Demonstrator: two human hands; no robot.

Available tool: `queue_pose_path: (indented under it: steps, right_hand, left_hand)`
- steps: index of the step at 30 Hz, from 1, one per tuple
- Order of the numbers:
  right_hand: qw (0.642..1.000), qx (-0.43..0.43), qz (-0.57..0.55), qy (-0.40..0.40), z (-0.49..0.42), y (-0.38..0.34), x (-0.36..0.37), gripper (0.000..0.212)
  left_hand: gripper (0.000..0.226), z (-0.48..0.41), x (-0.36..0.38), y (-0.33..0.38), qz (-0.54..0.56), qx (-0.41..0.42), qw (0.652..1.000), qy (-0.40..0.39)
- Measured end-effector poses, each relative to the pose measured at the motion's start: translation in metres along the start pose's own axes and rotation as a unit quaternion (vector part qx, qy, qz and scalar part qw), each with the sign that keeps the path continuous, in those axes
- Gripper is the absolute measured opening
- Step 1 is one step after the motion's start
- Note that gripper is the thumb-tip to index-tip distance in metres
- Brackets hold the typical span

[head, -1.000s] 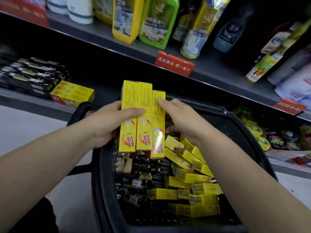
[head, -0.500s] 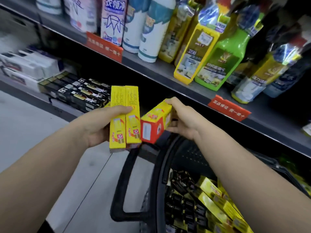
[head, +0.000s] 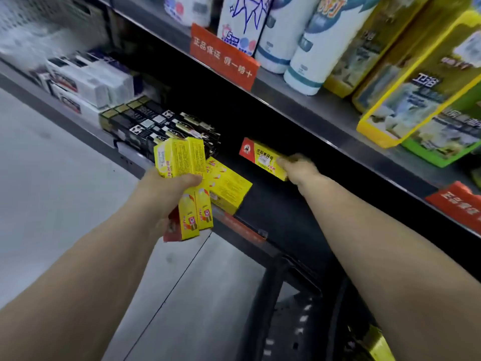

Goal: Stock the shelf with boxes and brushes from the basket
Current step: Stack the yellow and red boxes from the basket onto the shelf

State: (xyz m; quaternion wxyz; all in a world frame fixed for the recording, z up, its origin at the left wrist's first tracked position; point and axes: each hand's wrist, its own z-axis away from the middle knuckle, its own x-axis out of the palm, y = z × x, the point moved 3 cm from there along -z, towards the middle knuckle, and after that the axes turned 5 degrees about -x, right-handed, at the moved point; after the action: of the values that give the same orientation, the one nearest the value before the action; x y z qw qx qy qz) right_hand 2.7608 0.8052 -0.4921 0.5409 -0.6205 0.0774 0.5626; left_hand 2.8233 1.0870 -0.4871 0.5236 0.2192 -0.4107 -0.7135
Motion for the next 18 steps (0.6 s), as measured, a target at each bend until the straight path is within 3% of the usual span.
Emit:
queue_pose_path:
  steps: [4, 10, 14, 18]
  right_hand:
    - [0.978, -0.066, 0.185, -0.063, -0.037, -0.013, 0.035, 0.051]
    - [0.975, -0.081, 0.183, -0.096, -0.062, -0.002, 0.092, 0.036]
    - [0.954, -0.093, 0.25, -0.138, -0.065, 0.009, 0.109, 0.027]
    - [0.888, -0.116, 0.414, -0.165, -0.053, 0.0, 0.104, 0.053]
  left_hand:
    - [0.011, -0.015, -0.004, -0.004, 0.039, -0.006, 0.999, 0.021]
    - [0.023, -0.031, 0.003, -0.011, 0.079, -0.024, 0.997, 0.012]
    - [0.022, -0.039, 0.006, -0.014, 0.082, -0.033, 0.996, 0.01]
    - [0.015, -0.039, 0.009, -0.015, 0.083, -0.043, 0.996, 0.001]
